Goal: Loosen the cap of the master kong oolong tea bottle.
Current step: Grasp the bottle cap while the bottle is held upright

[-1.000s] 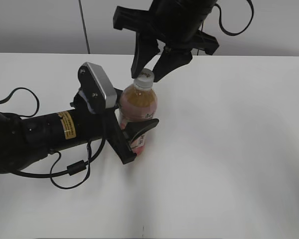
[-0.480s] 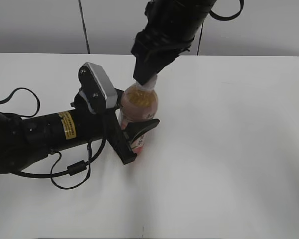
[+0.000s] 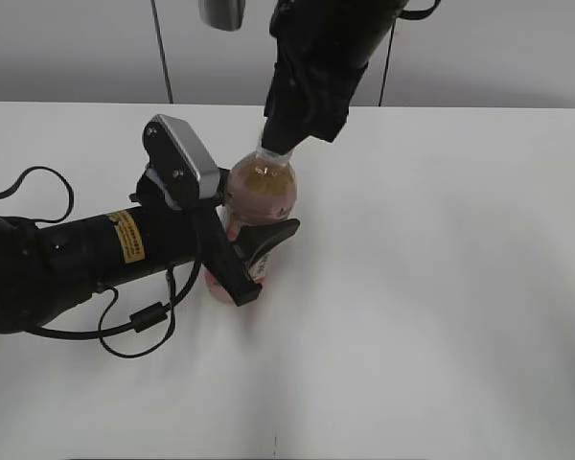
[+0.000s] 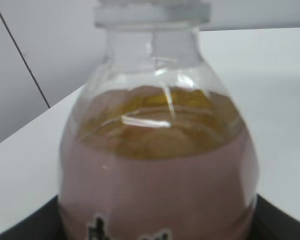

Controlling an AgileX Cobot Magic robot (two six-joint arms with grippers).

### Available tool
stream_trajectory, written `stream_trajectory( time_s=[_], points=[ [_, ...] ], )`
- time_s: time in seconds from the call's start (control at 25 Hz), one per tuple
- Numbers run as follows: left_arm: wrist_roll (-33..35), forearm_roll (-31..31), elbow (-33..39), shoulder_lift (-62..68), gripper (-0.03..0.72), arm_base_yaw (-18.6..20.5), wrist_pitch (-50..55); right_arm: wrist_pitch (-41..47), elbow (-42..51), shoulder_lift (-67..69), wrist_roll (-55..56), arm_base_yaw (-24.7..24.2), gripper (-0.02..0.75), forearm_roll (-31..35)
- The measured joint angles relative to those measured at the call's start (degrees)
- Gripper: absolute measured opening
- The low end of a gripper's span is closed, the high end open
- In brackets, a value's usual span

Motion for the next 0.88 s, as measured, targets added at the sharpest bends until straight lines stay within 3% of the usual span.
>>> stream_trajectory(
  time_s=[0.56,0.88],
  points=[
    [0.6,0.7,0.0,0.0,0.420,0.1,-0.3,2.8,0.0,0.0,-45.8,-0.1,0.263,1.9],
    [0.9,1.0,0.1,0.0,0.420,0.1,-0.6,3.4,-0.1,0.0,-58.8,-0.1,0.263,2.4]
  ],
)
